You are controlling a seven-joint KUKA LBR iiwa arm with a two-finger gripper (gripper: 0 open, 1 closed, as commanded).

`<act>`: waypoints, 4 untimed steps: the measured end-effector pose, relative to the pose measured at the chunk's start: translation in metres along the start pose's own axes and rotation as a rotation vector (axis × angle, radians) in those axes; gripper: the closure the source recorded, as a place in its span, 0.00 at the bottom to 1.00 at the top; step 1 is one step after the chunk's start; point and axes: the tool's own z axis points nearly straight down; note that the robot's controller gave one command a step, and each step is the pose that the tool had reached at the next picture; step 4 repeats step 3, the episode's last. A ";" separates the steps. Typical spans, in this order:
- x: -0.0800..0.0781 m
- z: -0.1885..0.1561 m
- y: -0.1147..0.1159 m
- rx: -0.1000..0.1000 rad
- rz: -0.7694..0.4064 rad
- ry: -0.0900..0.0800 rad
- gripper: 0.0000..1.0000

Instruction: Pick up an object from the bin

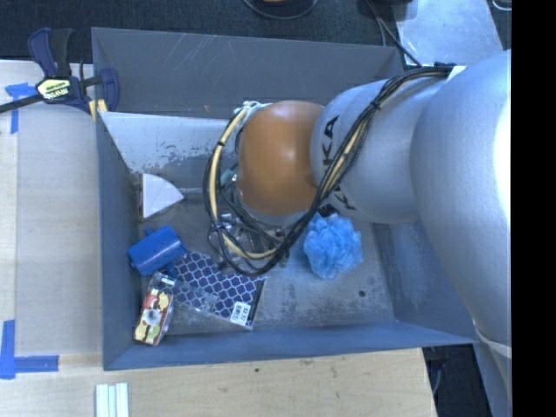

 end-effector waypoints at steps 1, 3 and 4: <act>0.001 -0.012 0.000 0.000 0.000 0.003 1.00; 0.000 -0.048 0.000 0.001 0.000 0.004 1.00; 0.000 -0.048 0.000 0.001 0.000 0.004 1.00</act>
Offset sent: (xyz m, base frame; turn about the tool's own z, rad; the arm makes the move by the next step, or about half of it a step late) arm 0.0001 0.0000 0.0665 0.0000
